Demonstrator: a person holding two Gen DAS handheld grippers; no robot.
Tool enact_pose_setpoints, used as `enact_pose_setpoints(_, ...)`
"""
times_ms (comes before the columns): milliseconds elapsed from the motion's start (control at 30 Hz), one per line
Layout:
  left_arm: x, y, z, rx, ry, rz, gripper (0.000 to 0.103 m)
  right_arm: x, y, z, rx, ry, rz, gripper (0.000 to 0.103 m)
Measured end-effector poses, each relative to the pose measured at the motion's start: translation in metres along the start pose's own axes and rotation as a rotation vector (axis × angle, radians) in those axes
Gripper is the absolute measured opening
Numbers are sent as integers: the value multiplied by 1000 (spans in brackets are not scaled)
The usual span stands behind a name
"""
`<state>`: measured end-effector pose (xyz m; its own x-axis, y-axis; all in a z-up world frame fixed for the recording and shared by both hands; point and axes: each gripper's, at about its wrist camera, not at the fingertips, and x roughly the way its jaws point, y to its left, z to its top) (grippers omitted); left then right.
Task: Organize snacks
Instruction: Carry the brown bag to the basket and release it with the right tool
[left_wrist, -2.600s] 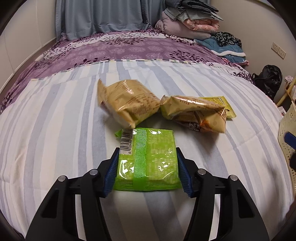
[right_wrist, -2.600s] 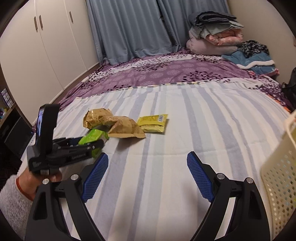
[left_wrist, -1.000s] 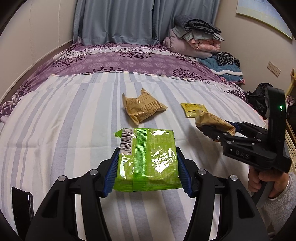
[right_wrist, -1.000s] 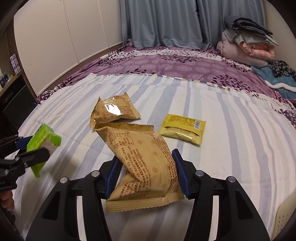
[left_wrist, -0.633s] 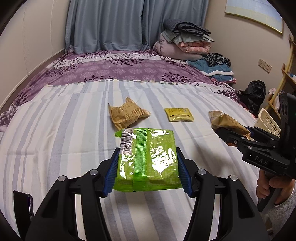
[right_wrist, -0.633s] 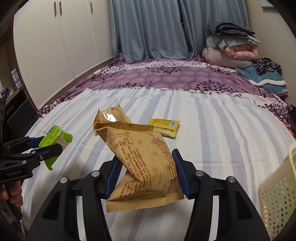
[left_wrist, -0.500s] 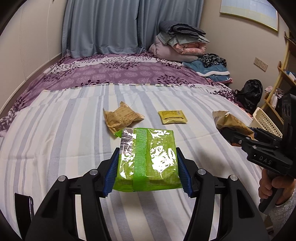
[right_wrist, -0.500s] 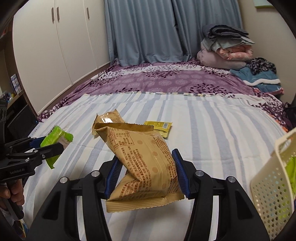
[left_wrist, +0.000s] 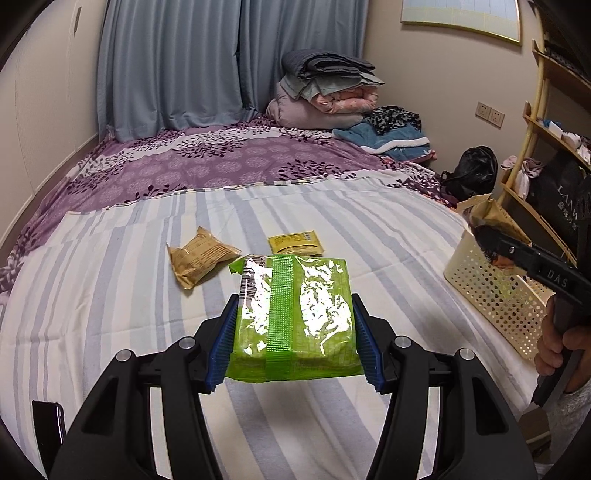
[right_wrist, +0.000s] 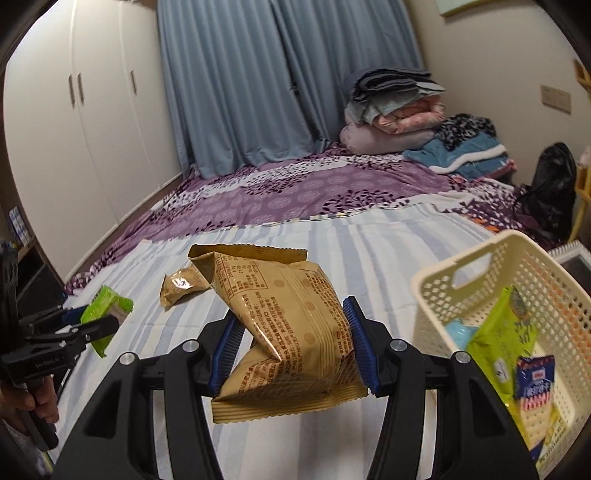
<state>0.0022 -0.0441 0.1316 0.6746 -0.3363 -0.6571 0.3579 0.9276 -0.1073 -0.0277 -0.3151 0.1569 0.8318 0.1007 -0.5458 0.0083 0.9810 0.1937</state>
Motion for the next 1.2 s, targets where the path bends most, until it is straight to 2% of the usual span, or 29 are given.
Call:
enact_pose_setpoints(533, -4, -58, 6, 106, -3, -75, 59, -71, -106, -15, 148, -78, -249, 54)
enact_pose_setpoints(1033, 2, -95, 11, 179, 10, -126, 59, -91, -174, -37, 296, -58, -442, 55)
enact_pose_setpoints(1067, 2, -97, 11, 182, 11, -129, 59, -91, -177, -38, 301, -53, -447, 56)
enact_pose_setpoints(1133, 3, -101, 12, 190, 11, -133, 59, -94, -181, -40, 320, -68, -448, 78)
enact_pose_setpoints(1200, 4, -105, 13, 199, 12, -136, 59, -96, -182, -43, 323, -75, -448, 79)
